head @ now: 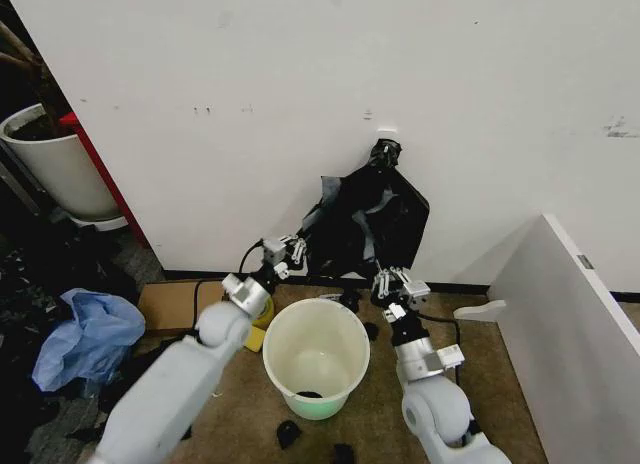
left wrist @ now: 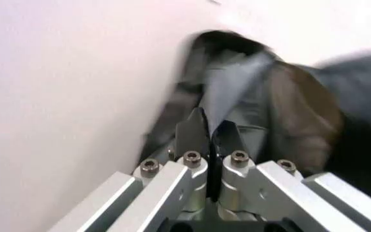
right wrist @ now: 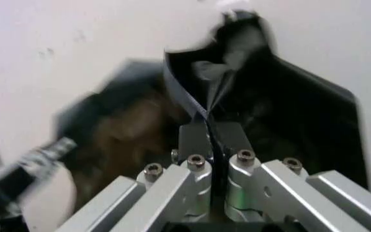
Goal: Place the garbage bag over the trash bin.
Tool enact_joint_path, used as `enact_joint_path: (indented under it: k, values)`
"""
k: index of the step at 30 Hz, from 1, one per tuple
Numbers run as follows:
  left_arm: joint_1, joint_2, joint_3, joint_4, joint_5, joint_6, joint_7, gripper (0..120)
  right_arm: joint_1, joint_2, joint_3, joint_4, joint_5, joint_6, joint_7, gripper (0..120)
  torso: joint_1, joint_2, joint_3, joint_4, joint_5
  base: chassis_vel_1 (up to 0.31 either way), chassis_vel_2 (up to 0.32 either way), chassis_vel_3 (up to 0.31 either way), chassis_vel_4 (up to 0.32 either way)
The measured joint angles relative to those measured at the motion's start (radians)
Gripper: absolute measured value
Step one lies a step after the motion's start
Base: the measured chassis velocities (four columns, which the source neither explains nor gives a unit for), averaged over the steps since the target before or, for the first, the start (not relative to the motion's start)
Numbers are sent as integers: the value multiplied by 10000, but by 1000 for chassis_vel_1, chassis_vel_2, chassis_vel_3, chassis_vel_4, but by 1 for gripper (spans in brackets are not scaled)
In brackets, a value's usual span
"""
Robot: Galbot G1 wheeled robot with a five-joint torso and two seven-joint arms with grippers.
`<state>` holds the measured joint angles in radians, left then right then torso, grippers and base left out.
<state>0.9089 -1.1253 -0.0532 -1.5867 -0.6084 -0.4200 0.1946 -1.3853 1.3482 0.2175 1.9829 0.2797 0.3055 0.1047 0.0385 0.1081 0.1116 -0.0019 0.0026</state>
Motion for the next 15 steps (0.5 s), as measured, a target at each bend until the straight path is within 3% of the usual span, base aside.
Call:
enact_joint_path:
  k: [3, 9, 15]
  values:
    - [1174, -153, -462, -1020, -260, 182, -1200, 0, -855, -349, -372, 765, 52, -316, 1106, 0, 0, 0, -1, -2, 1, 0, 0, 0, 0]
    - [2827, -6, -690, -2211, -106, 190, -1535, 0, -2311, -813, -830, 1865, 165, -726, 2132, 0, 0, 0, -1, 0, 0, 0, 0, 0, 0]
    - [3749, 224, -738, -3306, 187, 62, -1497, 0, -3501, -1206, -1109, 3122, 244, -1288, 2800, 0, -1, 1, -2, -2, -1, 0, 0, 0, 0]
